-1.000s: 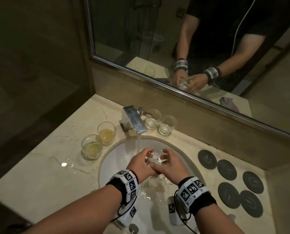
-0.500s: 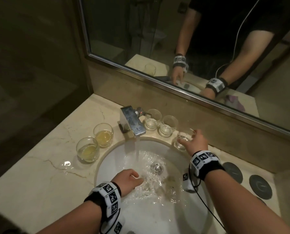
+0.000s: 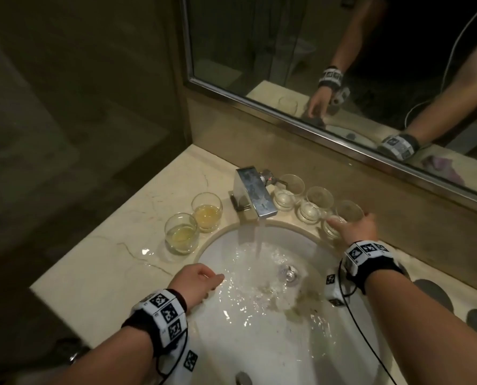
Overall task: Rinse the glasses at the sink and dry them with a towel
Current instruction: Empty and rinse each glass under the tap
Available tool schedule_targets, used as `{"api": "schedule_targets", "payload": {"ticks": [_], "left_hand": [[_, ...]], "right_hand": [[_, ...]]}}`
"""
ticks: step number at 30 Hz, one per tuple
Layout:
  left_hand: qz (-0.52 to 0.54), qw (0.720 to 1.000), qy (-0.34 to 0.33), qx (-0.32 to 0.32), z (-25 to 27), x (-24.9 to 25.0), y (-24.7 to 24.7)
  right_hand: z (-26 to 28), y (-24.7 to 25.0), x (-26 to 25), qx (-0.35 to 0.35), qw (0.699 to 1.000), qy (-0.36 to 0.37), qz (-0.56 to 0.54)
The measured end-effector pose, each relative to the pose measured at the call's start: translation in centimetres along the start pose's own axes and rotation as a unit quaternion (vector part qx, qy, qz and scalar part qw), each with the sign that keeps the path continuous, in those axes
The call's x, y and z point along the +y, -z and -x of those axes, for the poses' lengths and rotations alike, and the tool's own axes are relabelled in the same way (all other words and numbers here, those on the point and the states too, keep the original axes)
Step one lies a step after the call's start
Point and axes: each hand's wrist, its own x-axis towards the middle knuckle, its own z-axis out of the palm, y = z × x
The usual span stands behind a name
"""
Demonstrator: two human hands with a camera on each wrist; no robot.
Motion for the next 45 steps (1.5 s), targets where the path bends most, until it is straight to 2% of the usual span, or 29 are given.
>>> {"api": "schedule_targets", "payload": {"ticks": [4,7,9,12,16,22,25,28,31,34,39,43,45], "left_hand": [[-0.039,0.992,0.059,0.101,-0.6,0.0,3.7],[0.016,0.985,0.082,0.149,-0.8,1.1,5.5],[0.038,0.979,0.068,0.187,-1.3,1.7,6.0],[0.029,0.975,0.027,0.218,-2.7,1.9,6.1],[-0.003,0.979,-0.041,0.202,-3.7,1.7,5.8],[0.039,0.98,-0.098,0.17,-2.0,0.7,5.0],[0.03,0.987,-0.128,0.088,-0.5,1.4,3.5],[0.034,0.99,-0.136,-0.01,-0.5,2.8,1.4],[0.06,0.99,-0.122,-0.026,-1.6,4.6,-1.0],[0.094,0.99,-0.099,-0.029,-3.3,6.3,-3.1],[0.12,0.99,-0.067,-0.037,-6.1,7.1,-5.2],[0.107,0.99,-0.065,-0.057,-7.3,6.6,-6.0],[0.107,0.989,-0.061,-0.076,-7.8,6.4,-6.2]], "right_hand": [[1.4,-0.1,0.8,0.007,0.999,-0.026,-0.032],[2.8,0.0,1.0,0.02,0.998,-0.048,-0.022],[4.3,-0.3,1.4,-0.015,0.999,-0.049,0.013],[6.9,-0.9,2.5,-0.118,0.991,-0.047,0.033],[11.1,-1.8,3.3,-0.201,0.978,-0.03,0.04],[14.9,-3.4,3.7,-0.225,0.974,-0.01,-0.001],[16.2,-4.1,3.3,-0.245,0.968,-0.013,-0.054],[17.1,-5.2,3.2,-0.269,0.951,-0.06,-0.137],[16.9,-6.6,3.1,-0.28,0.919,-0.135,-0.242],[15.5,-8.0,3.2,-0.281,0.861,-0.212,-0.367],[13.0,-9.6,3.5,-0.301,0.776,-0.247,-0.496],[11.8,-11.1,4.7,-0.27,0.782,-0.247,-0.505],[11.4,-11.6,5.1,-0.267,0.766,-0.253,-0.527]]}}
